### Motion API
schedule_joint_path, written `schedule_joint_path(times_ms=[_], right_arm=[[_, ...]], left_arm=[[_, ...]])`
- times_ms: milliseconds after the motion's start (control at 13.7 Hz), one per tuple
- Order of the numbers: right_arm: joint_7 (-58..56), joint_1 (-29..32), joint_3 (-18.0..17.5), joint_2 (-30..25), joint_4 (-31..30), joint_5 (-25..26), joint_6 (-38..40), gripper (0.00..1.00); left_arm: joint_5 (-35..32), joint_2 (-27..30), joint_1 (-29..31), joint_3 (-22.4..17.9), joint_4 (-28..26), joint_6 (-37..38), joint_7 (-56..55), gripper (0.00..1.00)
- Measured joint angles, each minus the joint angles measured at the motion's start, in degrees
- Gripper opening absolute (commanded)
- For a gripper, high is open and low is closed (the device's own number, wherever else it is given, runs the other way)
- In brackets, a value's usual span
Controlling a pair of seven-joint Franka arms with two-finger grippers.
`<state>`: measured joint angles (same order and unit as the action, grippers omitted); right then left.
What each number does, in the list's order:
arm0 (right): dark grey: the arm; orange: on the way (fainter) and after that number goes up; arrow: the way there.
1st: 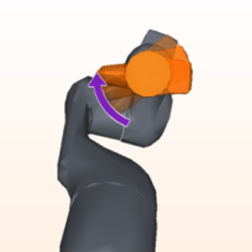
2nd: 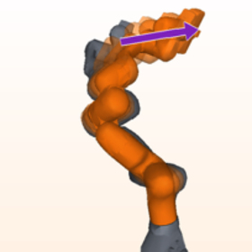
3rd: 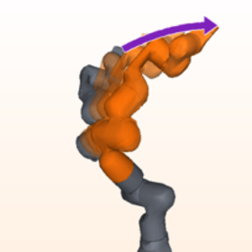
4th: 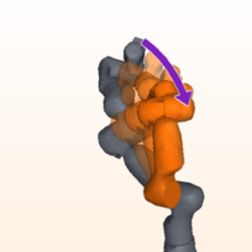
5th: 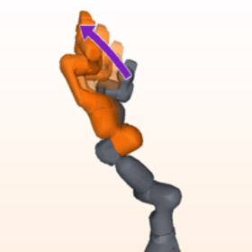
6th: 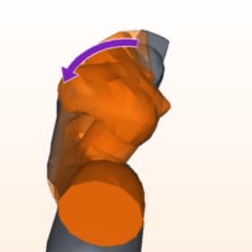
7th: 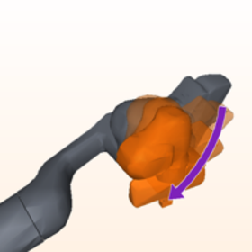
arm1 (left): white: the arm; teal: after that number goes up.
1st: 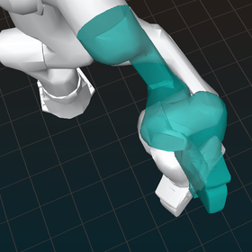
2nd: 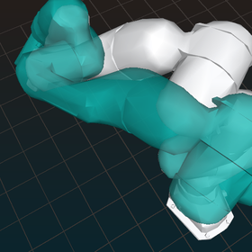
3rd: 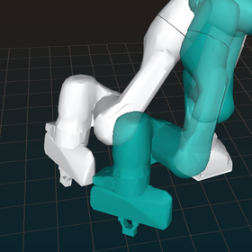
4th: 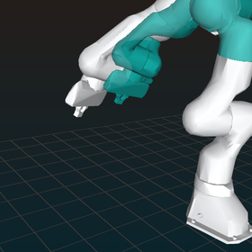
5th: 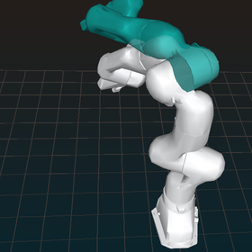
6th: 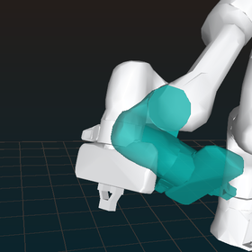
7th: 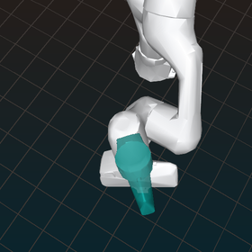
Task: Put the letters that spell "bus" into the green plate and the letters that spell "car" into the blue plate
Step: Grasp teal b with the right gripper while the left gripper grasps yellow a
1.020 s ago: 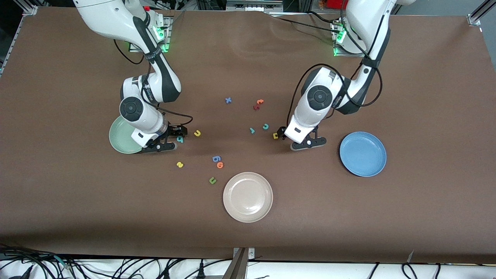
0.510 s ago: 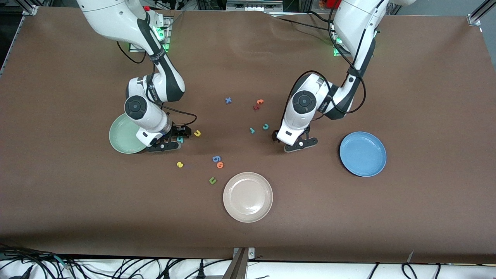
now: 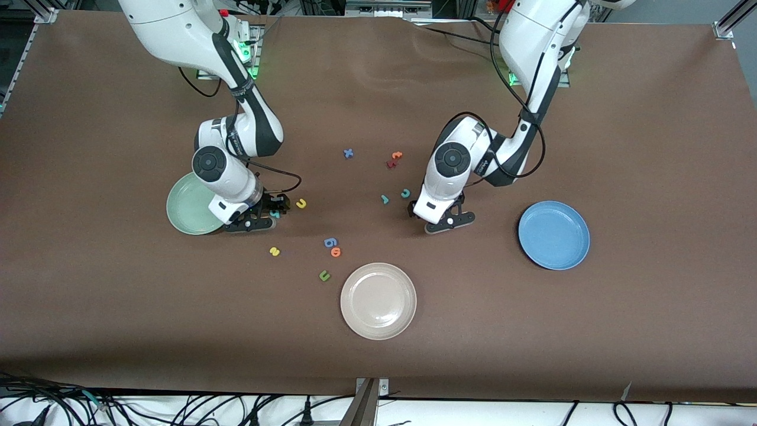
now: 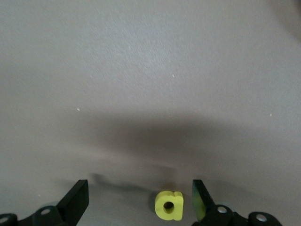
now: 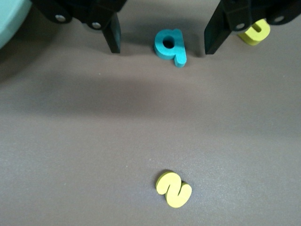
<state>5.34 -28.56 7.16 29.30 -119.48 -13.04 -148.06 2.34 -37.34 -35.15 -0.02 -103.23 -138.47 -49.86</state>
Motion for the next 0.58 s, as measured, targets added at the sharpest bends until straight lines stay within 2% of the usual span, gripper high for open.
schedule_joint_path(times_ms=[73,291,437,583], right_arm=[[0.00,0.00,0.00,0.16,0.00,0.00,-0.22,0.70],[0.01,0.01,0.02,0.28,0.00,-0.01,-0.53,0.53],[0.02,0.01,0.07,0.23,0.00,-0.01,-0.60,0.53],[0.02,0.02,0.09,0.22,0.00,-0.01,-0.65,0.40]], left_arm=[[0.00,-0.23,-0.36,0.01,0.03,0.00,-0.30,0.92],[0.00,-0.57,-1.06,0.00,0.09,0.00,-0.89,0.77],[0.00,-0.84,-1.46,0.00,0.10,0.00,-1.45,0.70],[0.00,-1.06,-1.64,0.00,0.17,0.00,-1.64,0.65]])
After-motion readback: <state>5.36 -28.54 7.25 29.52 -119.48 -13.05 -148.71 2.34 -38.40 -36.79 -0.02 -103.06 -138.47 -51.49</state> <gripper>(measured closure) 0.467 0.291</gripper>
